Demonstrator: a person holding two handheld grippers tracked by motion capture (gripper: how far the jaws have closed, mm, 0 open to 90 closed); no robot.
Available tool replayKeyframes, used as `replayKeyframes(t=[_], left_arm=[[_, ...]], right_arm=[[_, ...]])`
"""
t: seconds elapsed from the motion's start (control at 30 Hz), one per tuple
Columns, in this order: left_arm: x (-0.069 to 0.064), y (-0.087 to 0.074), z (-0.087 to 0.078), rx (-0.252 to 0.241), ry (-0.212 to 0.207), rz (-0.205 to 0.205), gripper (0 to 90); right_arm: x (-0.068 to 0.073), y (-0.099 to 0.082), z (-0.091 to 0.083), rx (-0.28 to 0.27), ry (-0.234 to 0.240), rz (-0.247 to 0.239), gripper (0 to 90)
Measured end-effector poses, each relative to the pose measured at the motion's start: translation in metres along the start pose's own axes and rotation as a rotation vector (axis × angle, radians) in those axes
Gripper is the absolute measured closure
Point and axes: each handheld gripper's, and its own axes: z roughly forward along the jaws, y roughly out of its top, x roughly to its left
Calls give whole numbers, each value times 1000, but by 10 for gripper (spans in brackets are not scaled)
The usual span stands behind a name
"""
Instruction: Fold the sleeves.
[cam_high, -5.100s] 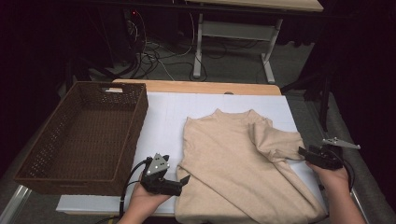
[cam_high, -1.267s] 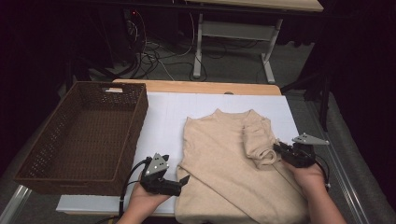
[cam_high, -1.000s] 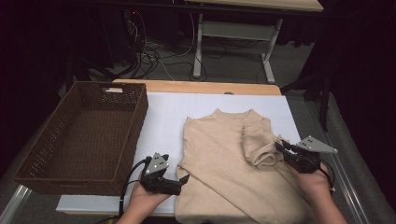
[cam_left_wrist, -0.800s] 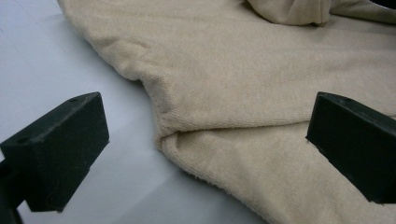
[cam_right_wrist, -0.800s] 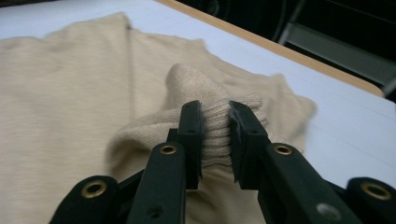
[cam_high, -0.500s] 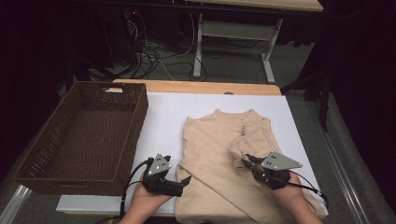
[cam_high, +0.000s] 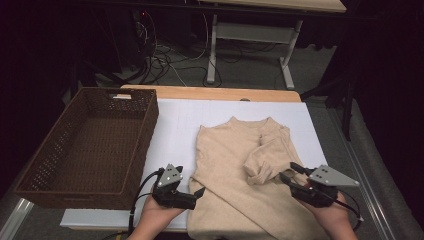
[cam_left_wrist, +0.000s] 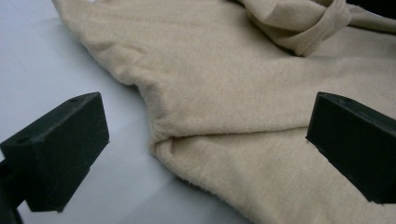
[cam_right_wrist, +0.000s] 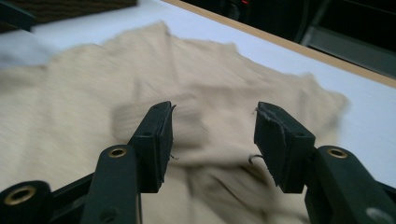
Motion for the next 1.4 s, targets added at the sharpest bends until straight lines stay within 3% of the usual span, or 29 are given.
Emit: replayKeyframes(t=[0.1,0.2,0.3,0.43,0.6,0.7,0.77,0.83,0.9,0.97,1.0,1.1,1.13,1.2,1.27,1.3,1.37,1.4], left_arm=[[-2,7,2,-11,-15,-18,0],[-8,17,7,6,-26,4,0],[-16,28,17,26,-42,32,0],[-25,43,41,48,-78,38,0],[-37,58,71,46,-144,32,89],[-49,69,87,44,-181,47,133],[-60,77,99,59,-203,83,169],[-70,84,112,89,-211,115,169],[-78,89,127,150,-199,133,167],[-82,91,139,196,-187,110,161],[-83,90,141,199,-185,107,224],[-82,87,134,182,-170,156,584],[-81,85,128,166,-167,156,671],[-75,80,115,148,-155,164,717],[-67,72,98,128,-149,147,724],[-67,72,98,128,-149,147,724],[-57,59,75,107,-143,120,722],[-57,59,75,107,-143,120,721]], right_arm=[[-15,-18,-13,19,-39,58,484],[-24,-36,-23,48,-76,106,483],[-27,-49,-31,72,-99,118,484],[-27,-57,-38,70,-102,139,486],[-22,-59,-40,67,-101,124,488],[-20,-59,-39,66,-90,125,491],[-19,-60,-38,71,-88,117,491],[-17,-61,-37,79,-89,110,491],[-16,-61,-36,83,-87,107,492],[-15,-62,-36,88,-88,103,493],[-15,-62,-36,87,-87,103,493],[-14,-63,-38,87,-86,103,495],[-14,-64,-38,88,-87,102,495],[-15,-65,-39,88,-89,105,498],[-16,-66,-39,89,-92,107,500],[-16,-66,-39,90,-91,109,501],[-16,-67,-39,92,-93,109,502],[-16,-67,-38,93,-93,106,503]])
